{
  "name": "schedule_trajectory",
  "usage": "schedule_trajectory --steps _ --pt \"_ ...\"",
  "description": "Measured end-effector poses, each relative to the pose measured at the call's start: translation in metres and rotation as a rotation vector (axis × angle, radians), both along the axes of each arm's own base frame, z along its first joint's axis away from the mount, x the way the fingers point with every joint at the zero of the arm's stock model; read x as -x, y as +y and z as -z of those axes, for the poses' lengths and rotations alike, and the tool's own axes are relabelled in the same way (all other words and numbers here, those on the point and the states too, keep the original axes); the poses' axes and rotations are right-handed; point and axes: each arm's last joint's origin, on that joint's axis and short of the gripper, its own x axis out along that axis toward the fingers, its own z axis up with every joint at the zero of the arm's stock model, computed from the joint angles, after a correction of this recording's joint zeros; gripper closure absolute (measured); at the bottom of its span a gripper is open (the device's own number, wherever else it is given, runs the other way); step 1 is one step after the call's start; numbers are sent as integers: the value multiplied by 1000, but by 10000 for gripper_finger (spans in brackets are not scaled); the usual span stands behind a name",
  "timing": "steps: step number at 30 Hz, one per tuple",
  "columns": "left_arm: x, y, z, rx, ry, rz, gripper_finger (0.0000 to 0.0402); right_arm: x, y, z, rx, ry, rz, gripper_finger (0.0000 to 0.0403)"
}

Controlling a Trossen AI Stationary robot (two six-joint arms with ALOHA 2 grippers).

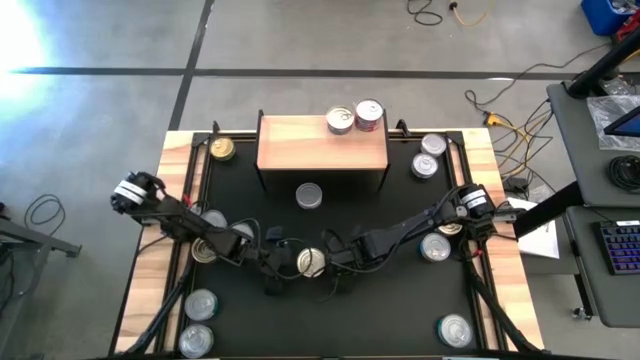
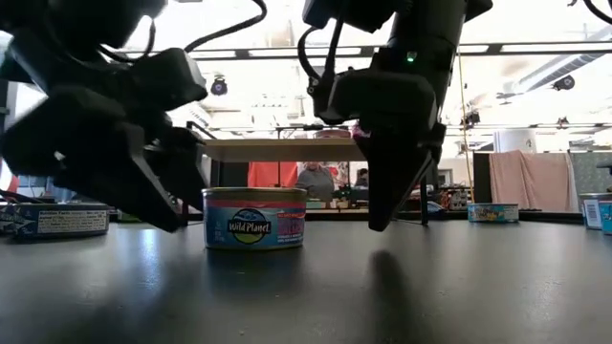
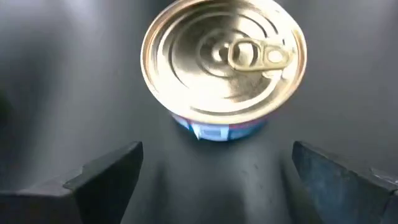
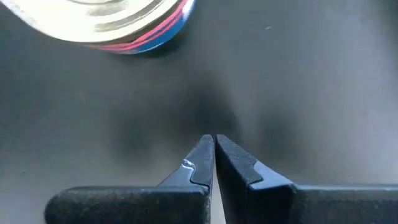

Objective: Stack canned seafood by type on shelf
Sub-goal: Stack the blue-pink tuna can on top of the other blue-pink tuna can on the shelf

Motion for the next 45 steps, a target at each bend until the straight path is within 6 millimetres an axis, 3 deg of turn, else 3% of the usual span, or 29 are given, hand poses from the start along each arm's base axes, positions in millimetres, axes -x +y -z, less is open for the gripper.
schedule_trajectory --steps 11,24,39,45 --pt "-33 -8 7 -3 -103 50 3 -5 7 -2 -54 -56 -42 394" --pt "-73 -27 24 69 -77 118 3 -10 12 -4 -103 -118 -33 394" --pt "-75 -25 22 74 -181 -38 4 -4 14 -2 -85 -69 -58 394" --pt "-77 -25 20 140 -195 -91 28 -3 14 -2 -77 -57 -73 394"
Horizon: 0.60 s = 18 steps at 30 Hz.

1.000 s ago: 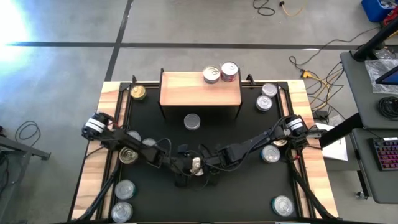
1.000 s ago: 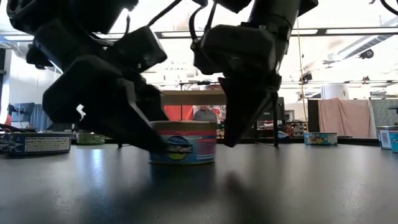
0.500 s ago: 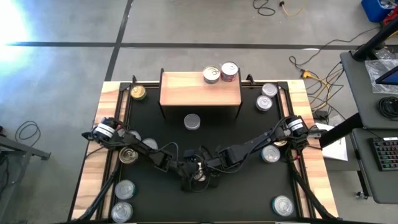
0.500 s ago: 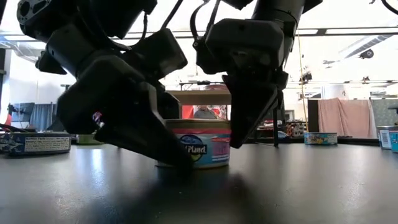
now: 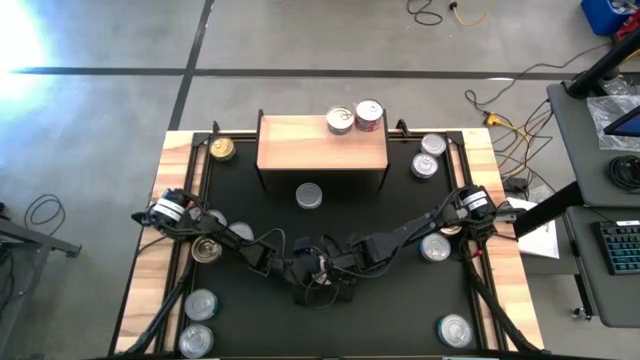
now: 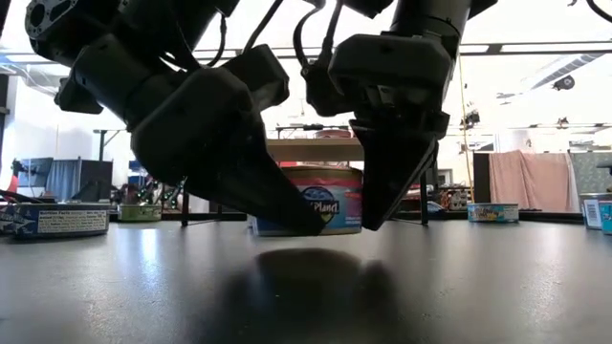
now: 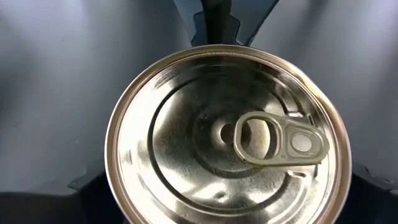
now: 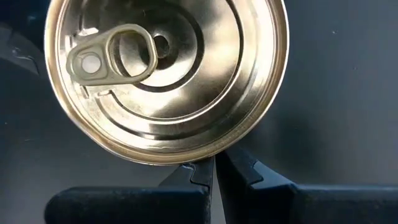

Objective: Stack canned seafood by type on shelf
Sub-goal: Stack the blue-pink tuna can on top of the other blue-pink tuna can on the shelf

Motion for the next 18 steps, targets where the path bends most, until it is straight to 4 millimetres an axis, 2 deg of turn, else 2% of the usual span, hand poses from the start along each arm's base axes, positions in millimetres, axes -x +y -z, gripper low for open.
schedule_trajectory --steps 4,8,13,18 --pt "0 0 -2 16 -5 -12 39 4 -1 -7 12 35 0 394" --pt "4 2 -12 -13 25 -31 39 13 -4 -31 25 77 0 394" --pt "10 9 -47 -61 34 -20 35 26 -10 -78 15 -1 -36 394" --pt "12 34 -95 -131 40 -21 30 42 -37 -129 -9 -149 -12 394"
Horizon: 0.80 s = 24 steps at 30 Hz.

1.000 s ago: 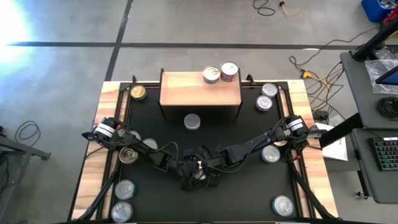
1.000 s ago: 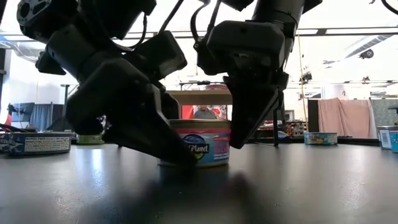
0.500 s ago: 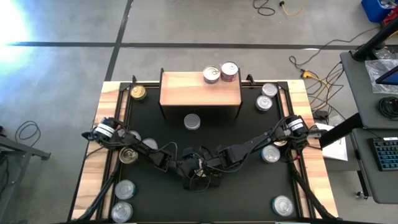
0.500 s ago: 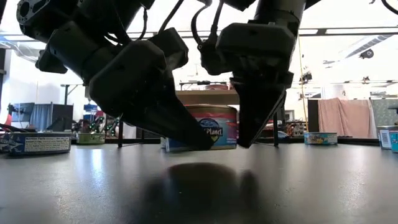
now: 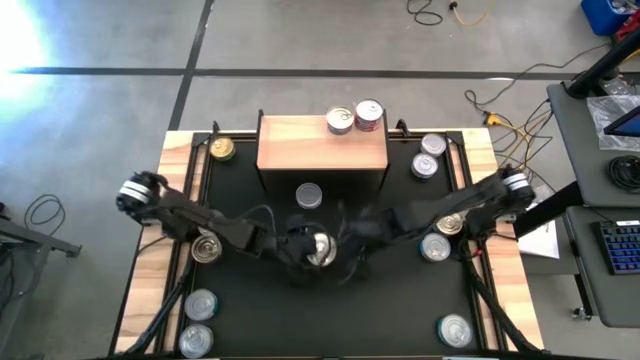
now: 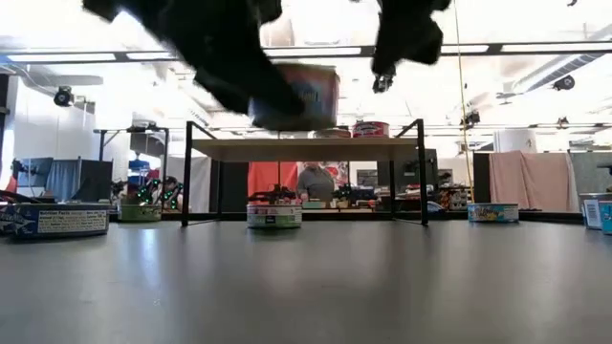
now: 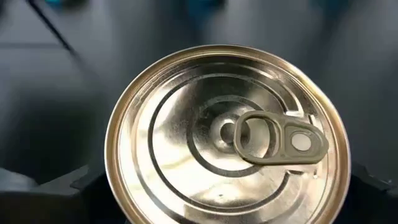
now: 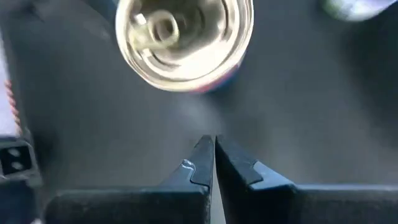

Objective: Stack canned seafood by type on shelf
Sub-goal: Stack the blue-pink tuna can on top of the other blue-pink tuna can on the shelf

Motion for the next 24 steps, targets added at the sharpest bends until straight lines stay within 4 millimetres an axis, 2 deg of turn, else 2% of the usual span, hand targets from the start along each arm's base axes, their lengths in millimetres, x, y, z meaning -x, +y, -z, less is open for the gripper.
schedule_trajectory --steps 4,10,15,19,24 --pt "-3 32 -33 -25 -42 -25 29 16 -32 -38 22 -131 3 394" --pt "-7 95 -63 -51 -69 -124 28 41 -89 -80 47 -302 -26 394" --pt "-12 148 -88 -76 -51 -166 28 55 -128 -92 -9 -369 -76 394" --pt "-16 190 -106 -57 -62 -181 27 60 -149 -98 84 -382 -111 394" --pt "-16 235 -125 47 -68 -113 27 58 -171 -102 134 -380 -171 394"
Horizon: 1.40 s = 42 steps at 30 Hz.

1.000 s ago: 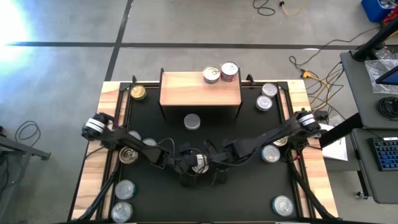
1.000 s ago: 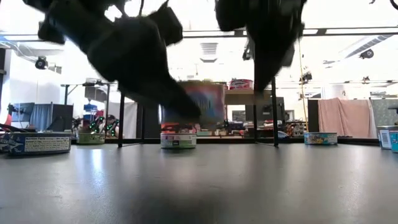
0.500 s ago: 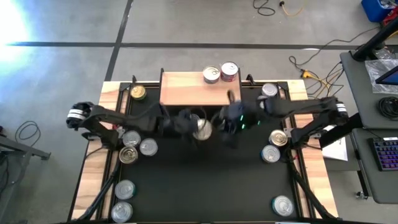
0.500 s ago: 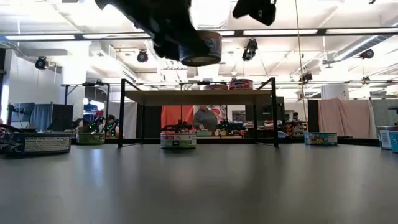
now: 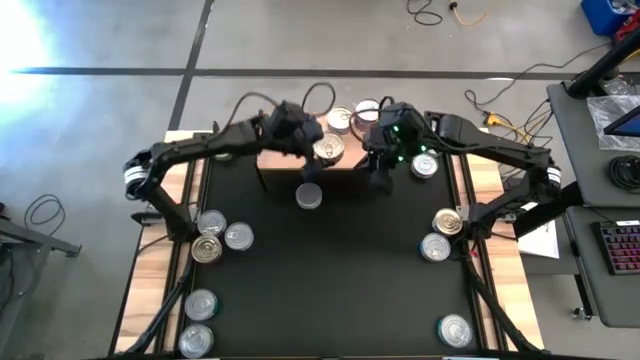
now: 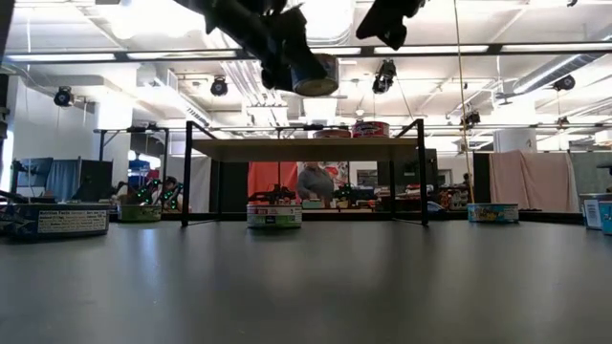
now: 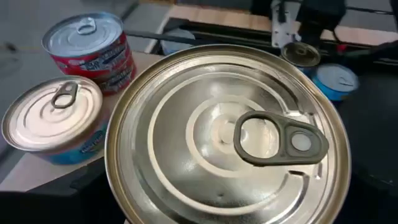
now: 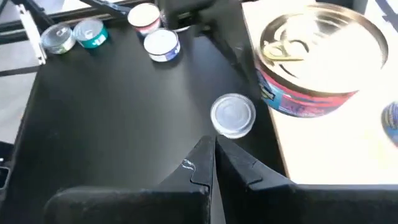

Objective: Stack canned seafood by type on shelf
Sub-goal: Stack the blue-pink tuna can on top of the other blue-pink tuna can on the shelf

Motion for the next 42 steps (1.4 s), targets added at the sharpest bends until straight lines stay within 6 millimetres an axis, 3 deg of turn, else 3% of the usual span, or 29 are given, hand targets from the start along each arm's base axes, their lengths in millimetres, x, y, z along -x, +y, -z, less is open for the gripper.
schedule_trajectory --steps 8,14,19,22,31,38,42 --pt "1 52 -19 -23 80 74 27 -13 -36 -9 -4 -40 -23 394" --pt "-5 103 -14 -49 64 133 27 -36 -76 -15 84 -58 76 394" --pt "-10 133 -3 -68 89 206 27 -49 -110 -23 223 -45 195 394" --pt "-14 145 -1 -94 101 253 27 -53 -129 -23 232 -52 231 394" --pt "-30 175 2 -77 59 333 27 -55 -175 3 208 6 314 394" --pt "-25 193 23 -43 79 320 15 -55 -184 11 161 11 349 394" --pt "-21 196 24 1 40 356 6 -59 -182 15 144 19 346 394"
